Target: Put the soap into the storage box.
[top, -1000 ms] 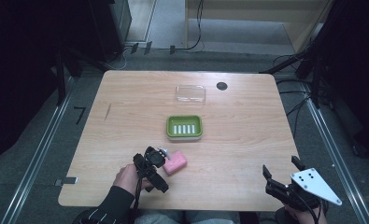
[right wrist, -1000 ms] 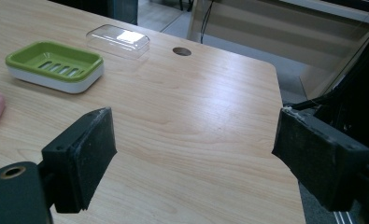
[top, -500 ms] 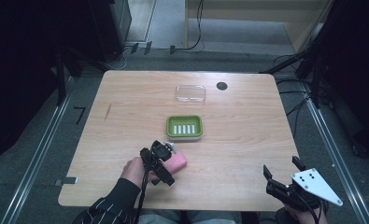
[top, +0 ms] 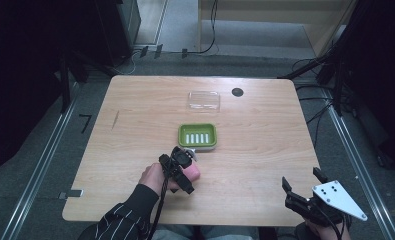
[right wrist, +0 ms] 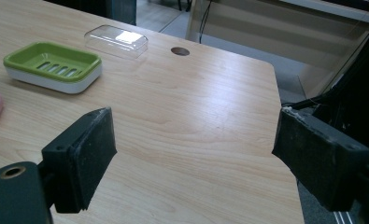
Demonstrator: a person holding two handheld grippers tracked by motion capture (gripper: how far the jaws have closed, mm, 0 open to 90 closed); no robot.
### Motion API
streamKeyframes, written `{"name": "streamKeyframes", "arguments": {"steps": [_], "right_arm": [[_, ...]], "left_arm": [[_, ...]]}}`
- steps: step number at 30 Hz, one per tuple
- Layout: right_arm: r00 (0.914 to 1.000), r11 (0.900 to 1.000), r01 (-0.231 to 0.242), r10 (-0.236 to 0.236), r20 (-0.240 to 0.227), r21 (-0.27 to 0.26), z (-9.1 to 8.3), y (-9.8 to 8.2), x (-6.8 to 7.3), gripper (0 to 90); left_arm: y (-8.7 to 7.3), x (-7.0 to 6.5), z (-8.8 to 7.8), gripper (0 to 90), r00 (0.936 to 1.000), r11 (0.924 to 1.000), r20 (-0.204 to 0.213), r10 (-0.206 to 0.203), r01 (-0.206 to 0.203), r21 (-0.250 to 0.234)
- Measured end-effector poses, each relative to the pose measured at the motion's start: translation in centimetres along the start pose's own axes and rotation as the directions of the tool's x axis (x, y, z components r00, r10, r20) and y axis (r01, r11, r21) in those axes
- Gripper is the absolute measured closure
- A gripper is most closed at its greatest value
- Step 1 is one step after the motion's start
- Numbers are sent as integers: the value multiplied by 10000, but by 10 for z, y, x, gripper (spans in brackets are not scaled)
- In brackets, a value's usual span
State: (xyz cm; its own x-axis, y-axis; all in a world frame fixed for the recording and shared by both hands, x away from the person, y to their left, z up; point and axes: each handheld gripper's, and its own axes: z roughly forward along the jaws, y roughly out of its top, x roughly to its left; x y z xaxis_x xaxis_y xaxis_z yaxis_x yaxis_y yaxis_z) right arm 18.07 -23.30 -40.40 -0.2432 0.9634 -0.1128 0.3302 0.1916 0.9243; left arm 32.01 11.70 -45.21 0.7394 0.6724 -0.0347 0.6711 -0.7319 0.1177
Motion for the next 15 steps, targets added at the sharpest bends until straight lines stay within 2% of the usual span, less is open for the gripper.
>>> {"name": "streamKeyframes", "arguments": {"steps": [3,12,15], "right_arm": [[10000,10000,8,-8,1,1,0,0,0,135],[10000,10000,21,-21,10,7,0,0,0,135],[10000,10000,-55,55,-12,-6,0,0,0,135]], "left_arm": [[4,0,1,12,9999,9999,54,105,-105,26],[13,4,6,34,10000,10000,-84,2,-2,8],[17,4,9,53,9999,9998,-140,90,-87,190]]}}
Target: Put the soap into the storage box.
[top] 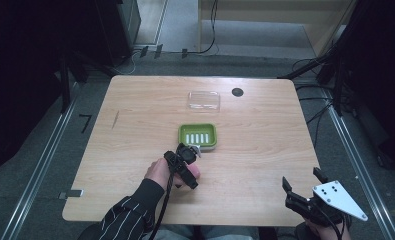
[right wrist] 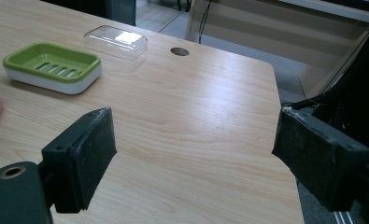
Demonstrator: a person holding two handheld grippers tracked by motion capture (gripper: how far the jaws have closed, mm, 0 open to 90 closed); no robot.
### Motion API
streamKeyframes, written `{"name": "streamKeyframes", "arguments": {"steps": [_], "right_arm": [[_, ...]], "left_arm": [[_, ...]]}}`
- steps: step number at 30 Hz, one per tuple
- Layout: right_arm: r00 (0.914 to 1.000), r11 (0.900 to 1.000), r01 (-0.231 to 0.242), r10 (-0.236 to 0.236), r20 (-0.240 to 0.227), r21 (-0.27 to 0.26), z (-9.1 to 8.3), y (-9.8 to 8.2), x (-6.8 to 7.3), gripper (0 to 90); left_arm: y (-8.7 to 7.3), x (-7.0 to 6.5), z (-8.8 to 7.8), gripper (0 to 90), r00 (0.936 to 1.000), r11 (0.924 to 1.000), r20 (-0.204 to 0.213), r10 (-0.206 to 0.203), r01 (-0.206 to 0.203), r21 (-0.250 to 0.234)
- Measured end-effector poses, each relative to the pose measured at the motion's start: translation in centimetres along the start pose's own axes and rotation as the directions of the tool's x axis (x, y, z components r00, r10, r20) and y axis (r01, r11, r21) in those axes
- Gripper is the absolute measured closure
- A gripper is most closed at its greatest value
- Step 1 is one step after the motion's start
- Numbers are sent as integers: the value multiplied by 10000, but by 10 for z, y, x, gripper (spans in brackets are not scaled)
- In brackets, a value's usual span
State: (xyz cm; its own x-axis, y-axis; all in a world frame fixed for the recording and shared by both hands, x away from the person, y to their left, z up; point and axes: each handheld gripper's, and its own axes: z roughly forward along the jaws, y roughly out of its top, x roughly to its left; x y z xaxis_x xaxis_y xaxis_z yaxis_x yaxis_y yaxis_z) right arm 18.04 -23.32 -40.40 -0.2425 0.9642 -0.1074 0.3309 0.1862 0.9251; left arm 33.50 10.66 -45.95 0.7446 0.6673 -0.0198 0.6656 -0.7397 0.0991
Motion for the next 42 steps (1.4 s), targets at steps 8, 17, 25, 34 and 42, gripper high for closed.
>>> {"name": "streamKeyframes", "arguments": {"steps": [8,17,25,34,42], "right_arm": [[10000,10000,-6,6,-5,-28,0,0,0,135],[10000,10000,-9,9,9,-30,0,0,0,135],[10000,10000,-16,16,5,-33,0,0,0,135],[10000,10000,-20,21,10,-33,0,0,0,135],[10000,10000,-17,17,4,-38,0,0,-1,135]], "left_arm": [[0,1,0,148,10000,9999,40,-62,63,-123],[0,0,-2,262,9996,9997,-268,35,-41,-224],[0,-4,-3,367,9988,9986,-415,257,-275,-441],[0,-4,-4,385,9983,9980,-391,425,-443,-460],[-2,-1,-4,387,9979,9970,-335,548,-565,-523]]}}
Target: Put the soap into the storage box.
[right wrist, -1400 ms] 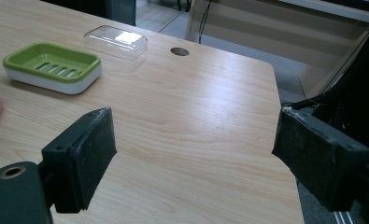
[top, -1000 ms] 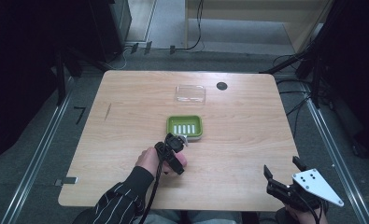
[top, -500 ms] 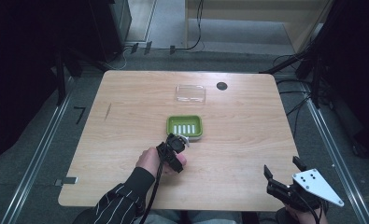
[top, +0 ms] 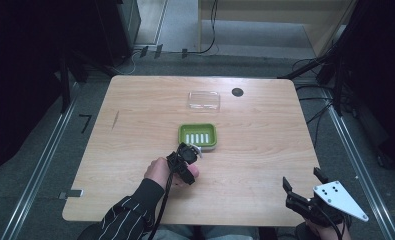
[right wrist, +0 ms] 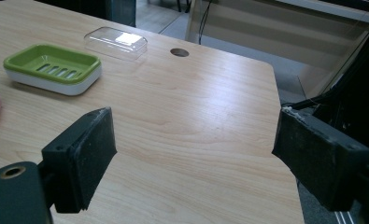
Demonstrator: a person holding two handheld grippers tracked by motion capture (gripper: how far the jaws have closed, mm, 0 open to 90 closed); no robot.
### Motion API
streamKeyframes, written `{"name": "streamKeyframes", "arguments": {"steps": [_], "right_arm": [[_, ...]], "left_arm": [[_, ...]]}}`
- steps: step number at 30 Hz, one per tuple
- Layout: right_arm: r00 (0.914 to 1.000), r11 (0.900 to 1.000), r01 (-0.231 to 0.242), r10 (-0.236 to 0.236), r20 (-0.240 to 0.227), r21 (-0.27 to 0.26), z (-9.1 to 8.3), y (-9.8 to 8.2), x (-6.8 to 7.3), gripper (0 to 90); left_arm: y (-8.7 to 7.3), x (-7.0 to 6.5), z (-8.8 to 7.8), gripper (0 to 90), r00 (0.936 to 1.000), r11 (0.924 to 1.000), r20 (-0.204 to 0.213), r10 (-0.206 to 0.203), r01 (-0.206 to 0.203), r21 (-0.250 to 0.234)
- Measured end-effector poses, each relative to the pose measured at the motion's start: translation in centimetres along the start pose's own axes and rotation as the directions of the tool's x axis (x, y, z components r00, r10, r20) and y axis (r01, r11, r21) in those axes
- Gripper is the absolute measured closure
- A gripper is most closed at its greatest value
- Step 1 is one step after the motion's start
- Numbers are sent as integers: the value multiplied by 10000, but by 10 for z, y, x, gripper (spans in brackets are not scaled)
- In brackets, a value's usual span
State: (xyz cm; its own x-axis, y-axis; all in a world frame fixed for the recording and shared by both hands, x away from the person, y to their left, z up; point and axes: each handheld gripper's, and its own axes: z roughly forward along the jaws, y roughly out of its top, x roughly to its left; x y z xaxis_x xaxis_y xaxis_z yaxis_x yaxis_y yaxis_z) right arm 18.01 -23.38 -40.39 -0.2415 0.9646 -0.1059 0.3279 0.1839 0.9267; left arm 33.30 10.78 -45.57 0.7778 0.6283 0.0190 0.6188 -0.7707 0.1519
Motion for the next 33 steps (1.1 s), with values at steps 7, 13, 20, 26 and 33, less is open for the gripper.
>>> {"name": "streamKeyframes", "arguments": {"steps": [7,13,20,26,33], "right_arm": [[10000,10000,-16,16,-7,-23,0,0,0,135],[10000,10000,-5,5,-36,-7,0,0,0,135],[10000,10000,-4,4,-36,-2,0,0,0,135],[10000,10000,31,-31,-21,27,1,0,0,135],[10000,10000,4,-4,-20,2,0,0,0,135]], "left_arm": [[-3,4,-1,387,9999,10000,136,67,-68,53],[-3,4,-5,388,9996,9996,74,280,-280,74],[1,7,-10,388,9986,9986,-45,530,-530,39],[5,8,-11,388,9971,9970,-36,763,-763,88],[9,6,-14,388,9931,9931,-44,1170,-1170,125]]}}
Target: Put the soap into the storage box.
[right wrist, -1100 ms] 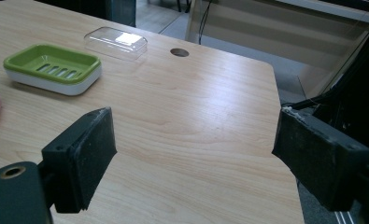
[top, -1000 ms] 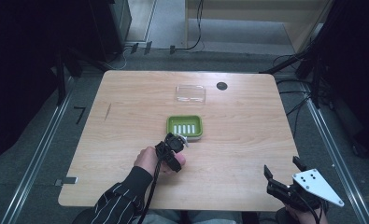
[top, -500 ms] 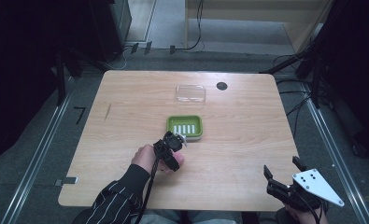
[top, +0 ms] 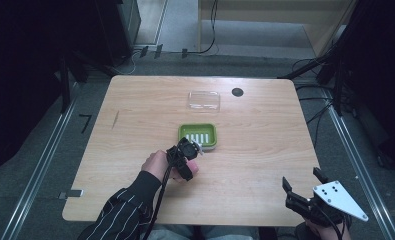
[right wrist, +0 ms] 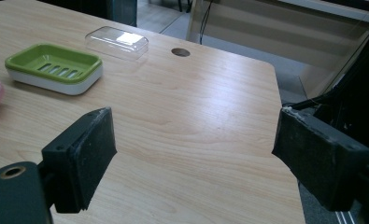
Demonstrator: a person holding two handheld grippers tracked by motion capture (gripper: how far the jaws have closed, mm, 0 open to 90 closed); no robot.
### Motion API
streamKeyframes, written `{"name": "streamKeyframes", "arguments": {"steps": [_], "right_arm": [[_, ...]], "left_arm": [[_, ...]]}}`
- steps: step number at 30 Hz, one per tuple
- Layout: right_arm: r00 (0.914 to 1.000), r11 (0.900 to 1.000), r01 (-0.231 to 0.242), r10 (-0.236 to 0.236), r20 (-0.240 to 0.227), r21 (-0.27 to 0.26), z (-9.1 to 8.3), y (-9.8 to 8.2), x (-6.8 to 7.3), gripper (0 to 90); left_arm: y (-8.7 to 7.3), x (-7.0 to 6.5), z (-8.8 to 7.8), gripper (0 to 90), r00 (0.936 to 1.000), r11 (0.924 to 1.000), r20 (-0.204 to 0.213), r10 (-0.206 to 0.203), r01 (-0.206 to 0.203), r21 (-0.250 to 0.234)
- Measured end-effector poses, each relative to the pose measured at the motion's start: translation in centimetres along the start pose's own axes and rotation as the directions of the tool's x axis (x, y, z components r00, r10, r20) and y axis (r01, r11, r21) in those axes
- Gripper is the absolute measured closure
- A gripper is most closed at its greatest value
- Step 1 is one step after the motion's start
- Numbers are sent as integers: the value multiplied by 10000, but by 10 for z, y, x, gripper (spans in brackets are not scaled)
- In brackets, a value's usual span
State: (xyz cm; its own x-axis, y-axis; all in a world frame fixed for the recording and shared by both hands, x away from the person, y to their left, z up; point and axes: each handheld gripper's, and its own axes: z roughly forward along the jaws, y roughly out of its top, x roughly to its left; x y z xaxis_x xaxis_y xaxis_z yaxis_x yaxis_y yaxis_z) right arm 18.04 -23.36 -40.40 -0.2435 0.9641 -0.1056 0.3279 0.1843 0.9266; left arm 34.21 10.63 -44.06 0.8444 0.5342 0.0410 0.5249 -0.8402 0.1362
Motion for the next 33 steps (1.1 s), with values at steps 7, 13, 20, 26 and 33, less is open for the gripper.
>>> {"name": "streamKeyframes", "arguments": {"steps": [7,13,20,26,33], "right_arm": [[10000,10000,-1,1,7,14,0,0,0,135],[10000,10000,-11,11,-8,3,0,0,0,135],[10000,10000,-13,13,-6,14,0,0,0,135],[10000,10000,4,-4,0,4,0,0,0,135],[10000,10000,-10,10,0,4,0,0,0,135]], "left_arm": [[5,-1,-1,387,9993,9990,-5,384,-384,239],[9,0,-2,388,9981,9976,-30,623,-622,303],[12,2,-1,388,9962,9951,53,868,-870,464],[17,4,-3,388,9938,9920,70,1110,-1112,601],[21,7,-2,388,9919,9894,214,1254,-1266,716]]}}
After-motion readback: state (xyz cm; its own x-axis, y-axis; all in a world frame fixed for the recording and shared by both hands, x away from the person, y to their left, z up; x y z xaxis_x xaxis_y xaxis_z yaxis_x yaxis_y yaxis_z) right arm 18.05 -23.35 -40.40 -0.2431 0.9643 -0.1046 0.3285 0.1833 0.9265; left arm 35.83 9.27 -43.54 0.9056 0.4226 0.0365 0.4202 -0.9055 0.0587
